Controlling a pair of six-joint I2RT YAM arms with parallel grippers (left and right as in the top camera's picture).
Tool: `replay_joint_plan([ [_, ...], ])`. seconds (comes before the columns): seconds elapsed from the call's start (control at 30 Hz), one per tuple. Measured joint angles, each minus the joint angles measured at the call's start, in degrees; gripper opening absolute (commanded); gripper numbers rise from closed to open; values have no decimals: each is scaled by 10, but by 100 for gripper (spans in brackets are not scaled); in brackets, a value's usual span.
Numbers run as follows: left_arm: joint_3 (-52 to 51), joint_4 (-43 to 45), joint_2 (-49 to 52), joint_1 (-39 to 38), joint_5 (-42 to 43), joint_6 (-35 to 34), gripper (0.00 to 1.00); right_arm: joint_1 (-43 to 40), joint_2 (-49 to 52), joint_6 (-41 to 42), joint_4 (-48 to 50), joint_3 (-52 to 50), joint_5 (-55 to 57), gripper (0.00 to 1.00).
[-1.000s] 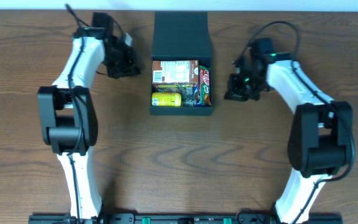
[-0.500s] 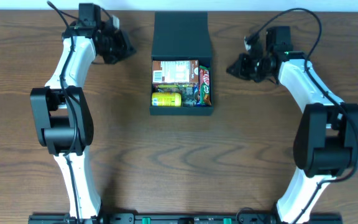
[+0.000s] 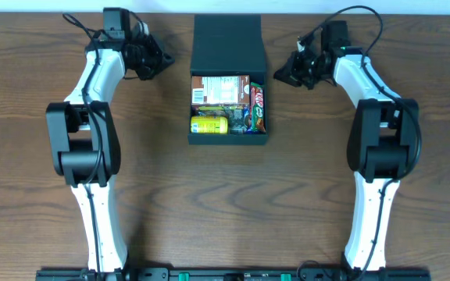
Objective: Pack container
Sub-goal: 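Raise both grippers to the box lid's back corners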
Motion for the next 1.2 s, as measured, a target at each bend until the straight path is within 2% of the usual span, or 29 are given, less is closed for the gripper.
replay_joint_plan([
  [0.23, 0, -6, 8, -7, 10, -25, 6, 5, 13, 4, -1, 3, -16, 2],
  [0.6, 0, 67, 75, -31, 48, -94, 6, 16, 20, 6, 16, 3, -27, 2],
  [1.2, 0, 168, 102, -54, 98, -164, 6, 17, 20, 6, 60, 3, -45, 2],
])
